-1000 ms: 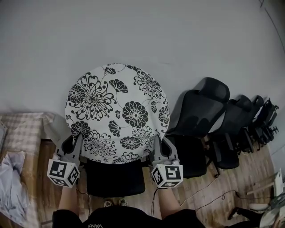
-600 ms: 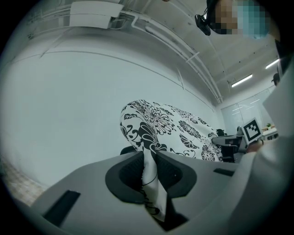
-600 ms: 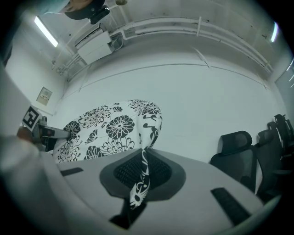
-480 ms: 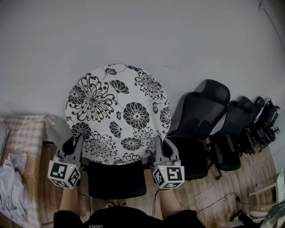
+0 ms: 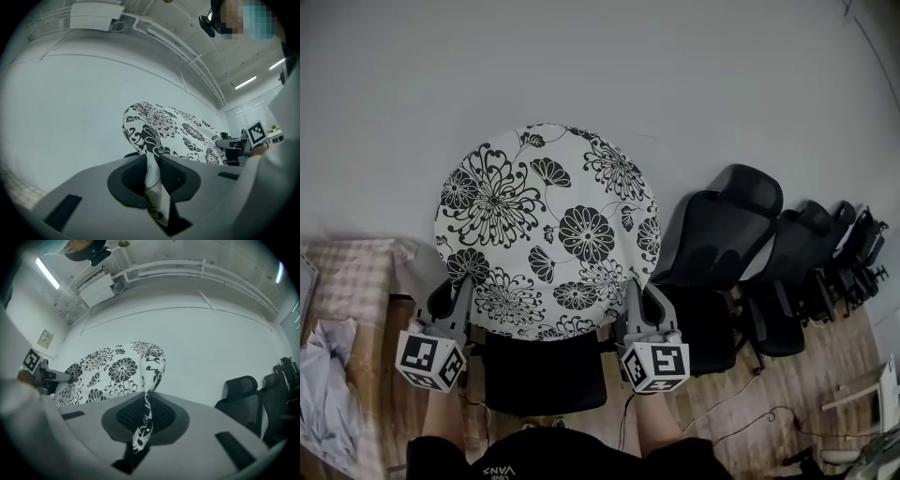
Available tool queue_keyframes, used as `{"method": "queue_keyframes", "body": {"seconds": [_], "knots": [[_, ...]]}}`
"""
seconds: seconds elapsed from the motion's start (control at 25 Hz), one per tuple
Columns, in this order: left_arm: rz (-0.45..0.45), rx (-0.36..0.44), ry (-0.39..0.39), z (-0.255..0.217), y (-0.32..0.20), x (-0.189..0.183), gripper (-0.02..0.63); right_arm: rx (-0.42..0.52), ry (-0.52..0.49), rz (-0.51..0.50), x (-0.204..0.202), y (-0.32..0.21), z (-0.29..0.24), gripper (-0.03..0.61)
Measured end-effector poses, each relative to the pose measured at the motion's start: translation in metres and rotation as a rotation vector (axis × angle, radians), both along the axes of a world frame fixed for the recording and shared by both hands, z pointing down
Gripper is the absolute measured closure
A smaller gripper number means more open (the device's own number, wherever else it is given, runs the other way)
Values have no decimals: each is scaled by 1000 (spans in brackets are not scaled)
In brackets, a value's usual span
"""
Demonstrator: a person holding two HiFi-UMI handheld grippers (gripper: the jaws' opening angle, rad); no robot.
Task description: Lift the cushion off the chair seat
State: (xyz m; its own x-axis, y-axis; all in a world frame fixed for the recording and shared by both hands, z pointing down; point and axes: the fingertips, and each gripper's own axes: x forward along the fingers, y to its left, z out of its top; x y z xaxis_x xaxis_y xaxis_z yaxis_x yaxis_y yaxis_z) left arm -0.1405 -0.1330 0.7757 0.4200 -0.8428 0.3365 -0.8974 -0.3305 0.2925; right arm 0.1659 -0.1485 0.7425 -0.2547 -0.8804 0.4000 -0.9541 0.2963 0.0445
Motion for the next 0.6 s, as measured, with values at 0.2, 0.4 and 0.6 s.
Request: {"method": "queue_keyframes", "body": {"seconds": [0.2, 0.4, 0.6], "knots": [[3, 2, 3, 0, 0, 0, 557, -4, 11, -6, 0, -1, 0, 552], [4, 0, 6, 1, 0, 1, 557, -14, 16, -8, 0, -1, 1, 552], [3, -3, 4, 1, 0, 1, 557, -17, 17, -10, 0, -1, 2, 552]]}}
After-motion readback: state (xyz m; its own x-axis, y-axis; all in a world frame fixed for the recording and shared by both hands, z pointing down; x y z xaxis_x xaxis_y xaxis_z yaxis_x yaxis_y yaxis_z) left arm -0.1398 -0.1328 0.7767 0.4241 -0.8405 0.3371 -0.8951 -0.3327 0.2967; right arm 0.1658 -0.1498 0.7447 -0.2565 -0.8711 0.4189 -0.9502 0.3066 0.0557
